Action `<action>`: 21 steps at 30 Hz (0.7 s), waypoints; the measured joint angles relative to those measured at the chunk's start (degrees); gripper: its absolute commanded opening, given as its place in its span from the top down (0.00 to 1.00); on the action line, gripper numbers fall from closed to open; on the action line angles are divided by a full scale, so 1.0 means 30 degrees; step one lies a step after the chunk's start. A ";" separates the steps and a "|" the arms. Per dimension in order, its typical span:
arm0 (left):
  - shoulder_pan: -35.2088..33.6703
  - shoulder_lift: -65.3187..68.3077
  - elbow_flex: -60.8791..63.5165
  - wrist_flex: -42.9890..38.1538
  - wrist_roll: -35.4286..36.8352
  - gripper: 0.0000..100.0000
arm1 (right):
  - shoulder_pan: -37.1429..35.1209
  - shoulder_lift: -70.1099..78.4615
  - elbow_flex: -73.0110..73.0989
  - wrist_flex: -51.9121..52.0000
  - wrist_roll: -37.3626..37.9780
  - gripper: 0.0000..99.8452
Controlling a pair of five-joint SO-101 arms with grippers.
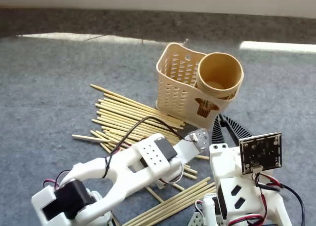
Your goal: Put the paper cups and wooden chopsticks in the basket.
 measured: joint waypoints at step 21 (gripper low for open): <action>-0.0117 0.0586 -0.1436 0.0527 0.0000 0.99 | 0.0000 0.0000 0.0000 0.0000 0.0000 0.99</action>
